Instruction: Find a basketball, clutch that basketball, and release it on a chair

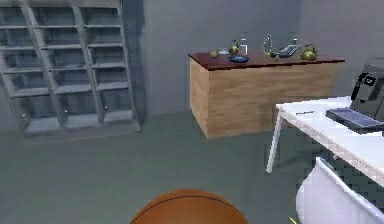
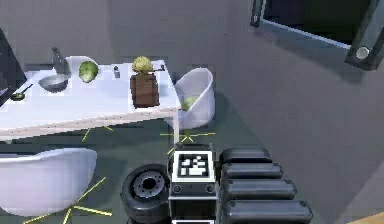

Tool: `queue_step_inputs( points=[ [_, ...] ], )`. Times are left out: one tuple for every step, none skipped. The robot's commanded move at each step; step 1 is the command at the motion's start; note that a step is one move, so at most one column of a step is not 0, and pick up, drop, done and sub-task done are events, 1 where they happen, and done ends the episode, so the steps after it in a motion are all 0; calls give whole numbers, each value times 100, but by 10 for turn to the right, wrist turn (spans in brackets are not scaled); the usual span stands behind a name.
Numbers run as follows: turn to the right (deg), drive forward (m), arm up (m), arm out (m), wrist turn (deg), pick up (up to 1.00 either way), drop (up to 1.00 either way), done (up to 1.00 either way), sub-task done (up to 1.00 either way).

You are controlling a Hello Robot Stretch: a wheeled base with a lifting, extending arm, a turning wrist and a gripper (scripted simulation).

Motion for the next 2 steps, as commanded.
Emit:
queue_step_inputs(
  points=[
    [0,60,0,0,0,0,0,0,0],
    [450,0,0,0,0,0,0,0,0]
  ],
)
